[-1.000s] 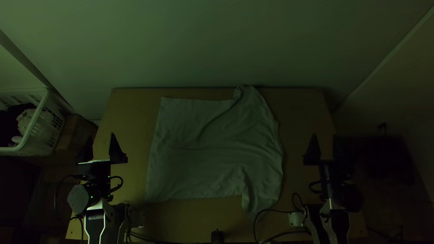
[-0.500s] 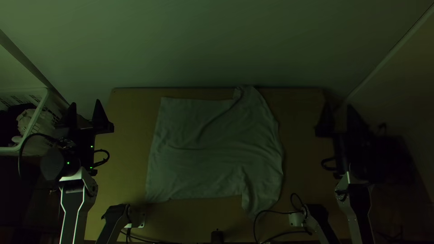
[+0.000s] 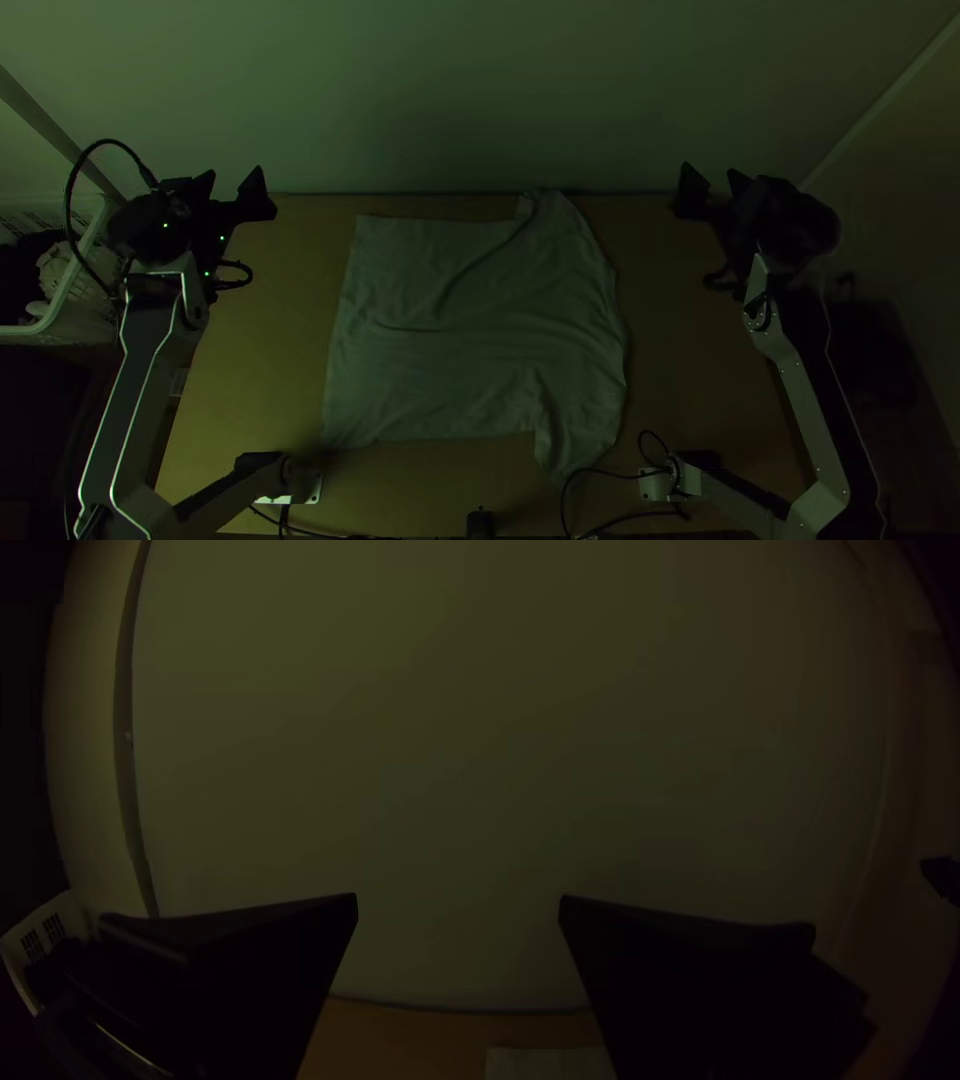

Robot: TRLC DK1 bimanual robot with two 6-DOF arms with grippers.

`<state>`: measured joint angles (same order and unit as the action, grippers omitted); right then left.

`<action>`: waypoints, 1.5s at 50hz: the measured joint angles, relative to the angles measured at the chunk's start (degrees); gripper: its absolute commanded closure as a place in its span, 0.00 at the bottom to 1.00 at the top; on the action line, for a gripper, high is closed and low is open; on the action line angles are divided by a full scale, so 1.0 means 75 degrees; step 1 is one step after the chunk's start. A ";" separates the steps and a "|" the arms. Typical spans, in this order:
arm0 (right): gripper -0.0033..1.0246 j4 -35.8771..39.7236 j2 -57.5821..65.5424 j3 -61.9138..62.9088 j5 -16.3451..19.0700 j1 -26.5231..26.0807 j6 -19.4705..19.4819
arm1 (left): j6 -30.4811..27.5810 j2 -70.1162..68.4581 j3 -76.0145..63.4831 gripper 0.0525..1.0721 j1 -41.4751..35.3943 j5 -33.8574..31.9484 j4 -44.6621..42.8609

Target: Fold the t-shirt

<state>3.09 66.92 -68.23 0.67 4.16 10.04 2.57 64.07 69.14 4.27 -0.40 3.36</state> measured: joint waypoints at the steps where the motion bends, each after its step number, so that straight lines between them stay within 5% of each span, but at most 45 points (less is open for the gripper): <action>1: 0.04 0.0017 0.0131 -0.0096 0.0000 0.0044 0.0000 | 0.0000 0.0166 0.0154 0.05 -0.0032 0.0000 0.0105; 38: 0.04 0.1658 0.4849 -0.3421 0.0568 0.0443 0.0807 | 0.0405 0.5307 0.4243 0.05 -0.0306 -0.0093 0.3104; 52: 0.04 0.2346 0.6202 -0.4438 0.1029 0.0443 0.0921 | 0.0399 0.6849 0.5284 0.10 -0.0443 -0.0201 0.3684; 75: 0.04 0.3005 0.7393 -0.5566 0.1043 0.0443 0.1105 | 0.0274 0.8652 0.6341 0.10 -0.0734 0.0026 0.4494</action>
<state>25.63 122.37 -109.97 8.49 7.49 18.33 4.62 128.97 116.71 -1.23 -0.21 37.06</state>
